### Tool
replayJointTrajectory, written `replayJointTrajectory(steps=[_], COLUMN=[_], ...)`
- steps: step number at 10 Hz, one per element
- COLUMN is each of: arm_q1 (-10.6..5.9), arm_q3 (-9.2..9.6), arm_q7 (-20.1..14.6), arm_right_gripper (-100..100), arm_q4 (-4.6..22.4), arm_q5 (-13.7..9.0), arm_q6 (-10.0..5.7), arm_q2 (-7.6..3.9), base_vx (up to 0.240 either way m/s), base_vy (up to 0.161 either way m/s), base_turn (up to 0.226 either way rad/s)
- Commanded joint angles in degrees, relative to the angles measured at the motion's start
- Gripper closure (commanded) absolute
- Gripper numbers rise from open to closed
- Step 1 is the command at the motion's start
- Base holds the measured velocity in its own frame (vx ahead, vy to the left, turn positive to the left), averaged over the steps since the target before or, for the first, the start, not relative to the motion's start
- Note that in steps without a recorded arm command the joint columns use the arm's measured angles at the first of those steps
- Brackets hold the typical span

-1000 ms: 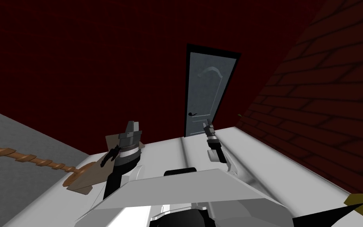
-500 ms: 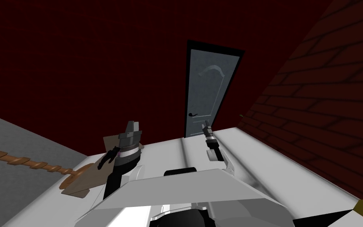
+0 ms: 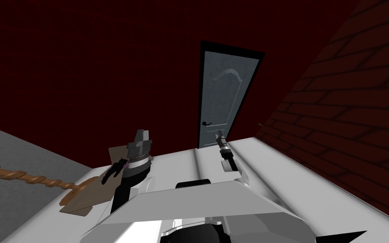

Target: Pull the door open

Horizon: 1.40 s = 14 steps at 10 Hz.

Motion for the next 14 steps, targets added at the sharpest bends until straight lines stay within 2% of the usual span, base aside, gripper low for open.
replayJointTrajectory(steps=[1,2,3,5,6,10,11,13,14], arm_q1=[-1.15,-2.09,-2.09,-3.96,-3.96,-7.64,-7.64,-9.44,-9.44], arm_q3=[-0.15,-0.28,-0.28,-0.54,-0.54,-1.05,-1.05,-1.30,-1.30], arm_q7=[-0.29,-0.54,-0.54,-1.05,-1.05,-2.05,-2.05,-2.55,-2.55], arm_right_gripper=[-100,-100,-100,-100,-100,-100,-100,-100,-100], arm_q4=[2.85,4.63,5.13,8.87,9.68,18.01,18.66,22.20,23.06], arm_q5=[0.43,0.78,0.78,1.48,1.48,2.86,2.86,3.54,3.54], arm_q6=[-0.50,-0.99,-0.99,-1.98,-1.98,-3.91,-3.91,-4.86,-4.86], arm_q2=[-0.37,-0.73,-0.73,-1.40,-1.40,-2.71,-2.71,-3.34,-3.34], base_vx=[0.055,0.076,0.061,0.072,0.059,0.080,0.069,0.076,0.063], base_vy=[-0.016,-0.011,-0.012,-0.025,-0.020,-0.016,-0.011,-0.024,-0.020], base_turn=[0.007,0.012,0.007,0.011,0.007,0.012,0.004,0.009,0.010])
